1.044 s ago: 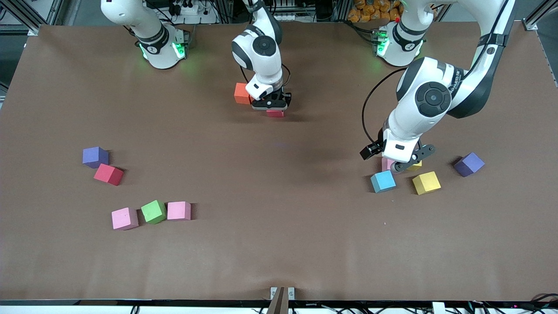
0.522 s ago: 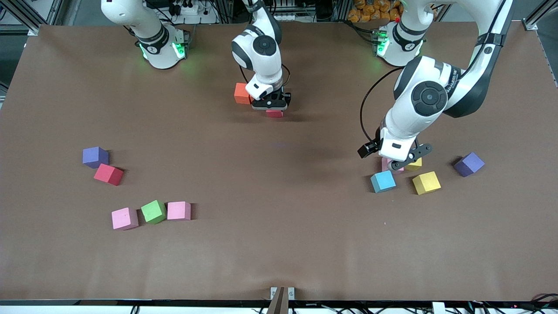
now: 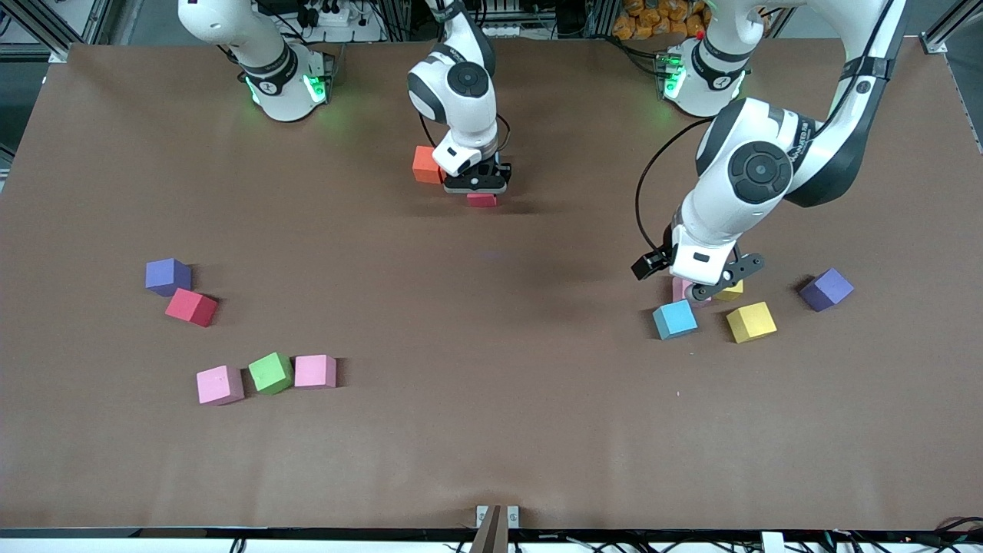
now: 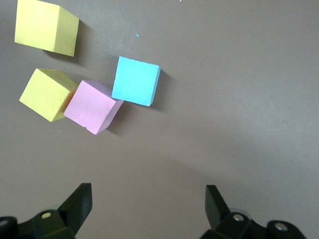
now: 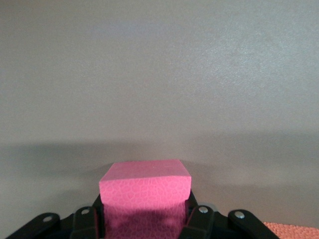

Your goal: Form number 2 with 11 blocks

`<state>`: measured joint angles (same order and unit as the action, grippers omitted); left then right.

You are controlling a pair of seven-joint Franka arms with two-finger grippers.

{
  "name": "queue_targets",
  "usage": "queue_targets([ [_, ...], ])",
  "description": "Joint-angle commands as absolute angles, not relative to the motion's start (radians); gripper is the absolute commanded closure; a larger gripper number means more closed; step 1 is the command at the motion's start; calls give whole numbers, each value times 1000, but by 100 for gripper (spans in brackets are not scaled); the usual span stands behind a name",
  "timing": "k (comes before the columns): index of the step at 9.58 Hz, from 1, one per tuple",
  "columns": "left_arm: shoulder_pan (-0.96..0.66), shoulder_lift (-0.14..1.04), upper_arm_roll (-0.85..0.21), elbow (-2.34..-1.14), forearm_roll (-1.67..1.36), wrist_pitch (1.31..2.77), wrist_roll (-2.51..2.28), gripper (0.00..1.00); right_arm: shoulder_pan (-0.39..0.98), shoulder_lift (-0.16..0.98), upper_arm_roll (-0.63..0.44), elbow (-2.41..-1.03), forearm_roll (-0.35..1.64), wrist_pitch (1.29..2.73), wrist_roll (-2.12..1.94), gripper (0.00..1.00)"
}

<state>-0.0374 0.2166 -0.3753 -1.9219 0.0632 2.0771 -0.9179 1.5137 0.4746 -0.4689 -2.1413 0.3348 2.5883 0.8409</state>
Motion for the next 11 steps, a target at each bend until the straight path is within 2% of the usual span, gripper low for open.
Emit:
queue_targets([
  [1, -26, 209, -374, -1896, 107, 2051, -865, 0, 1534, 472, -488, -2163, 311, 2580, 883, 77],
  [2, -6, 212, -374, -1894, 135, 2051, -818, 0, 1531, 476, -488, -2163, 311, 2580, 887, 62],
  [3, 29, 224, -376, -1881, 150, 2051, -757, 0, 1528, 476, -488, -2161, 311, 2580, 887, 34],
  [5, 63, 271, -376, -1864, 153, 2060, -669, 0, 1523, 474, -488, -2160, 311, 2580, 888, 0],
  [8, 80, 339, -376, -1853, 234, 2078, -664, 0, 1511, 457, -495, -2148, 313, 2556, 896, 0],
  [11, 91, 391, -374, -1850, 276, 2147, -641, 0, 1461, 388, -497, -2109, 310, 2429, 885, 0],
])
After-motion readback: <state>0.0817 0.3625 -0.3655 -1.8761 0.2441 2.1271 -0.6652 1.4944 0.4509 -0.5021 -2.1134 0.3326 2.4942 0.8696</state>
